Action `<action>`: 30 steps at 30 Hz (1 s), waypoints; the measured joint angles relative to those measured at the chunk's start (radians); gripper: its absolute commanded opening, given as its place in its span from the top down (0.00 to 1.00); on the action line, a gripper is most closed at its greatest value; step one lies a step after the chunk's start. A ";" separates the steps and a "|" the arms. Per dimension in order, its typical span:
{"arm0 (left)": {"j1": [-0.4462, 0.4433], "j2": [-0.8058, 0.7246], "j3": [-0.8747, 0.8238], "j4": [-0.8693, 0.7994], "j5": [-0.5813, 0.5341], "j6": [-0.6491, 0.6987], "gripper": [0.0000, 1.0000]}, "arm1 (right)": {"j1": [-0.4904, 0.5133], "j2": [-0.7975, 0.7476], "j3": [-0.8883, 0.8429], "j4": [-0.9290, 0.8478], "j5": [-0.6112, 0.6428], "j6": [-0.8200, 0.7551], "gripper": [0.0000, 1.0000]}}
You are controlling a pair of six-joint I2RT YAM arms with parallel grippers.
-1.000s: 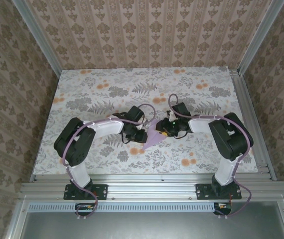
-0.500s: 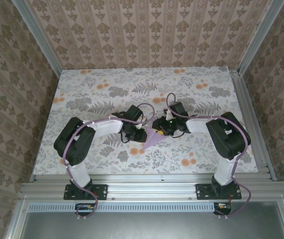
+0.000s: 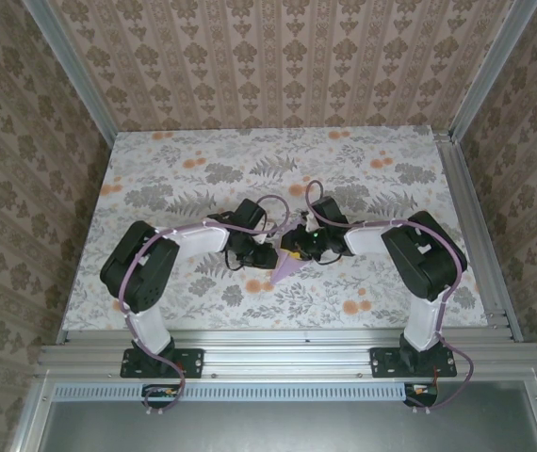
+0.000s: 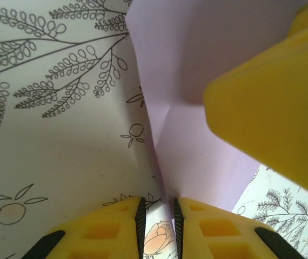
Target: Fold a paper plane with a square sheet of paper (pick it up from the middle)
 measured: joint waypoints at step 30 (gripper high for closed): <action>0.192 -0.492 -0.208 0.097 0.138 -0.216 0.45 | -0.027 -0.152 0.037 0.083 -0.072 0.091 0.99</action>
